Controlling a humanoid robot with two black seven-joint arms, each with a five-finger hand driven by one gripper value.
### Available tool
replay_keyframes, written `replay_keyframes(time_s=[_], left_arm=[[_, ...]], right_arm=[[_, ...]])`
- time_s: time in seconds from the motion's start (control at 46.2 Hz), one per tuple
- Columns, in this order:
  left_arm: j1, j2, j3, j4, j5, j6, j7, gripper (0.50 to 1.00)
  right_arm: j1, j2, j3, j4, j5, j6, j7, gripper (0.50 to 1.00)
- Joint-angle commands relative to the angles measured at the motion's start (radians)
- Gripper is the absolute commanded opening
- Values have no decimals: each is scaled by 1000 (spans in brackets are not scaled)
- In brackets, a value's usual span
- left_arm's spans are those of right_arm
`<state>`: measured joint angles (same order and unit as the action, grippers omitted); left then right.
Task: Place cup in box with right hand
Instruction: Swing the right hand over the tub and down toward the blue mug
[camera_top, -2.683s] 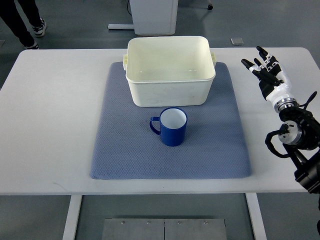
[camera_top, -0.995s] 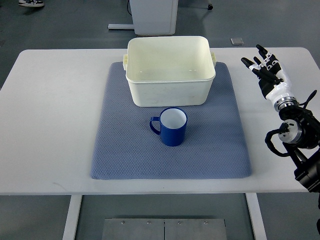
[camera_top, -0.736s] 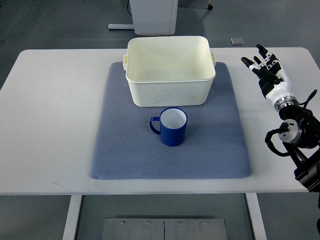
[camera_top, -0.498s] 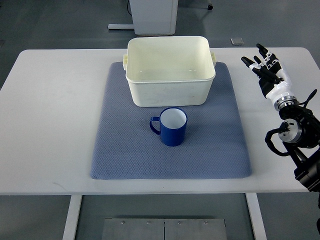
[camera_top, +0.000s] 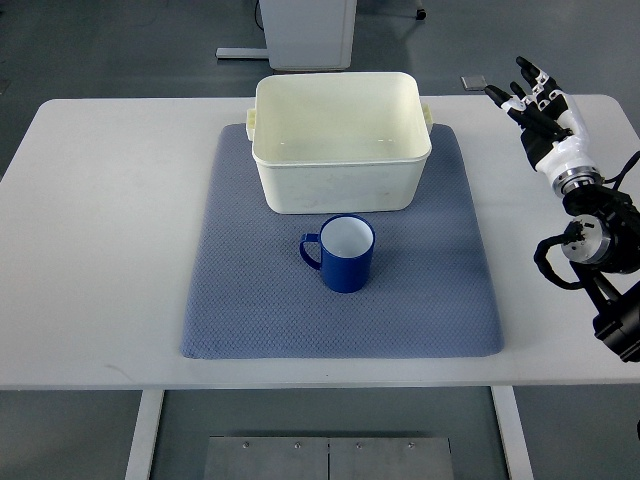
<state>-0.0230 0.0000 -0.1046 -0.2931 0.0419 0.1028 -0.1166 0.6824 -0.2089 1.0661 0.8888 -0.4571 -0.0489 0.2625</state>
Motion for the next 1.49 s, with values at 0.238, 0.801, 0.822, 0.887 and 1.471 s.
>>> replay_keyframes(time_s=[0.238, 0.801, 0.822, 0.887, 1.471], left_arm=[[0, 0, 0, 0, 1, 0, 0, 1000], [0, 0, 0, 0, 0, 0, 0, 1000], [0, 0, -1, 0, 0, 0, 0, 1000], [0, 0, 0, 0, 0, 0, 0, 1000], [0, 0, 0, 0, 0, 0, 0, 1000]], right_arm=[[20, -61, 0, 134, -2, 69, -3, 1000], [22, -144, -123, 369, -72, 198, -6, 1000], [22, -145, -132, 375, -84, 198, -5, 1000], [22, -153, -158, 395, -107, 211, -3, 1000], [11, -170, -347, 469, -275, 238, 1, 998]])
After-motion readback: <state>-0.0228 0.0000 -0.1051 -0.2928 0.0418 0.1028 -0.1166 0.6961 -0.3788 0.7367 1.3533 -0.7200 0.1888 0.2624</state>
